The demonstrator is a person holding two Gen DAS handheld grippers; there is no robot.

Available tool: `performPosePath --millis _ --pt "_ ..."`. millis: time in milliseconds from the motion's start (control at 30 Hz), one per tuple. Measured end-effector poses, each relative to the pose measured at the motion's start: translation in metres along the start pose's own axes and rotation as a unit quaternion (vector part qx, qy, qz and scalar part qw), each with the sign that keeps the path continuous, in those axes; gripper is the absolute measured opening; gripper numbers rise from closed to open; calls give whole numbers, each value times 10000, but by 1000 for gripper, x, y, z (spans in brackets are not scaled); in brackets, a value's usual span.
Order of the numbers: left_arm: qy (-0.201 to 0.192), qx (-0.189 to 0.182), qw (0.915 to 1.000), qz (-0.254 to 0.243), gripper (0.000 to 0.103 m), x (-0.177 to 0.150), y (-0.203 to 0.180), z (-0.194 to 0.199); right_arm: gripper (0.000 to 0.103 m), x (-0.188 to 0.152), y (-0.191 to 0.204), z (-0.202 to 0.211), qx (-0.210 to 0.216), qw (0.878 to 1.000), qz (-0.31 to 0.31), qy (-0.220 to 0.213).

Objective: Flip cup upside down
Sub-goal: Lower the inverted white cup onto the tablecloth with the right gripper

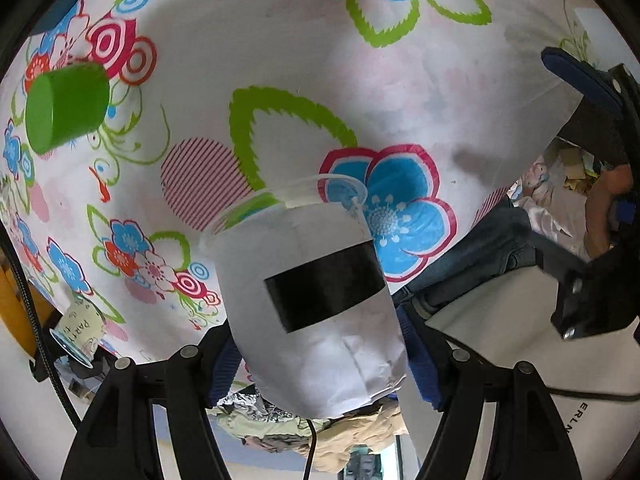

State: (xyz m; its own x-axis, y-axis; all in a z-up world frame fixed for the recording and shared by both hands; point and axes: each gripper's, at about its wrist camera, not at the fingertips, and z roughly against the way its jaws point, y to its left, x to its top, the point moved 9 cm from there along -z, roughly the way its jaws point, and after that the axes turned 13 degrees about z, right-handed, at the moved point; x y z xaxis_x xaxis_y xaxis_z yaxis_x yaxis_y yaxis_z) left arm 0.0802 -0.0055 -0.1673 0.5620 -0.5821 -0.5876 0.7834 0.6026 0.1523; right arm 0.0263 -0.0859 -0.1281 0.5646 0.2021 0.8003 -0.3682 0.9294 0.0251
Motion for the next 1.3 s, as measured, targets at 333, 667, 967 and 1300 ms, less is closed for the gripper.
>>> performPosePath --millis 333,667,967,1300 --pt "-265 138 9995 45 89 9 3 16 86 3 3 -5 -1 9999 144 3" --pt "-804 -13 9966 201 95 4 20 30 86 11 5 -5 9 9999 145 29" --pt "-1854 -591 9772 852 95 -1 35 53 86 28 8 -9 -7 9998 188 86" --pt "-3096 -1048 9329 1515 95 -28 53 65 86 57 20 1 -195 9989 433 -26"
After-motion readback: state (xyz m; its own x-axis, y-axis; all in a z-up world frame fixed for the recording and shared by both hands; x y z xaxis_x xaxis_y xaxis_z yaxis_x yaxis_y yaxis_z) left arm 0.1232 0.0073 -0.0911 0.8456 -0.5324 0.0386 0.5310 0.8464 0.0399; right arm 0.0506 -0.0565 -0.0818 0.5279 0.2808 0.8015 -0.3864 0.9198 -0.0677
